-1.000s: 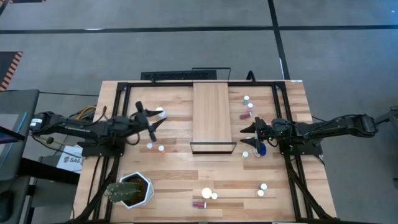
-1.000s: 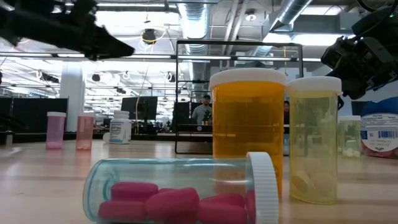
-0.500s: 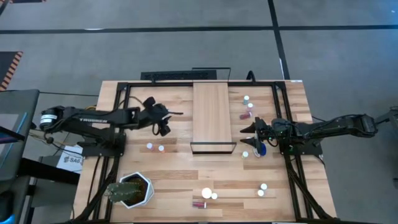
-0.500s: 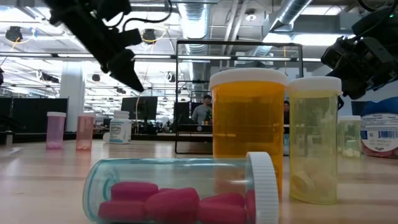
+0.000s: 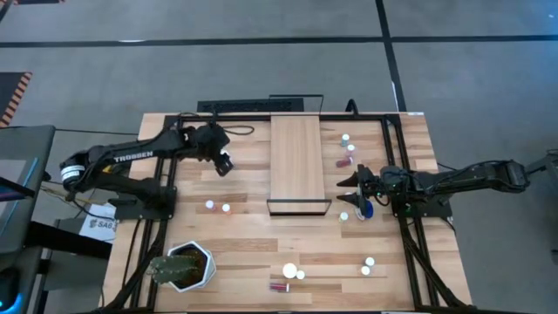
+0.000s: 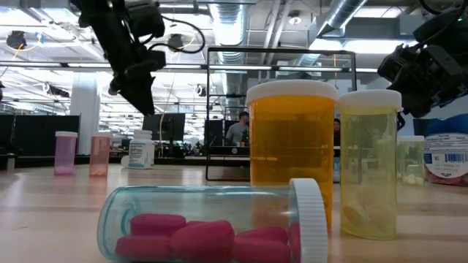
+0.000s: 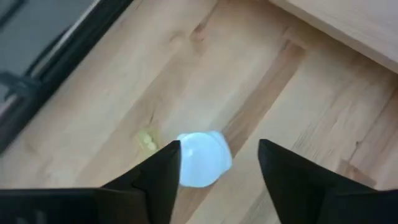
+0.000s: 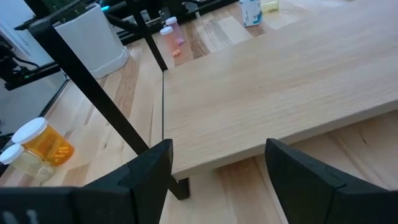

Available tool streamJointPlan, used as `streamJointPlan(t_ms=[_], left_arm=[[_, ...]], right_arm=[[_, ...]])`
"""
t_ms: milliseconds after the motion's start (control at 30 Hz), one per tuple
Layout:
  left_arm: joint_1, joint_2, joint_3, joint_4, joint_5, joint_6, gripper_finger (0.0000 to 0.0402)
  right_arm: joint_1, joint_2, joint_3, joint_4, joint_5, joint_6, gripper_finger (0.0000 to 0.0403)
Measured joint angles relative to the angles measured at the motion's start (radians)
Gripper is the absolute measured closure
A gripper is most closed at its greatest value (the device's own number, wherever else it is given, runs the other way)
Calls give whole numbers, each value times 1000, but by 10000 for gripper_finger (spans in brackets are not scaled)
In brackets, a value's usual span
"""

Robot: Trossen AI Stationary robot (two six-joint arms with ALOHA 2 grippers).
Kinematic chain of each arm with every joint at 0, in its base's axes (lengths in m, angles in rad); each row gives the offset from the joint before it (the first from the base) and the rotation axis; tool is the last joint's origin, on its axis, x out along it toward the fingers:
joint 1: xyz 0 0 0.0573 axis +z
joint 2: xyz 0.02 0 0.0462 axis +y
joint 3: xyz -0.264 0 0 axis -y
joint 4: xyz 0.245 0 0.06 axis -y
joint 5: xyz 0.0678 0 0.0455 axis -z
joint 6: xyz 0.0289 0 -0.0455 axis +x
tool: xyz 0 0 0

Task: Pick and place medicine bottles onto shelf by color
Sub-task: Put the white pill bottle on the shelf

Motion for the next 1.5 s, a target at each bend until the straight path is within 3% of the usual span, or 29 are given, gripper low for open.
streamJointPlan(t_ms=[233,400,833,967,1300,1500], left_arm=[[77,6,0,-3,23,-108,126],[87,68,0,-3,2,-165,124],[87,187,0,6,28,-145,125],[86,210,0,17,29,-127,143],[81,210,2,23,25,-131,242],[72,213,6,51,38,-150,252]], right_arm=[[0,0,0,-7,0,0,124],[0,0,0,-9,0,0,124],[0,0,0,-10,0,0,124],[0,0,0,-10,0,0,124],[0,0,0,-11,0,0,124],[0,0,0,-10,0,0,124]])
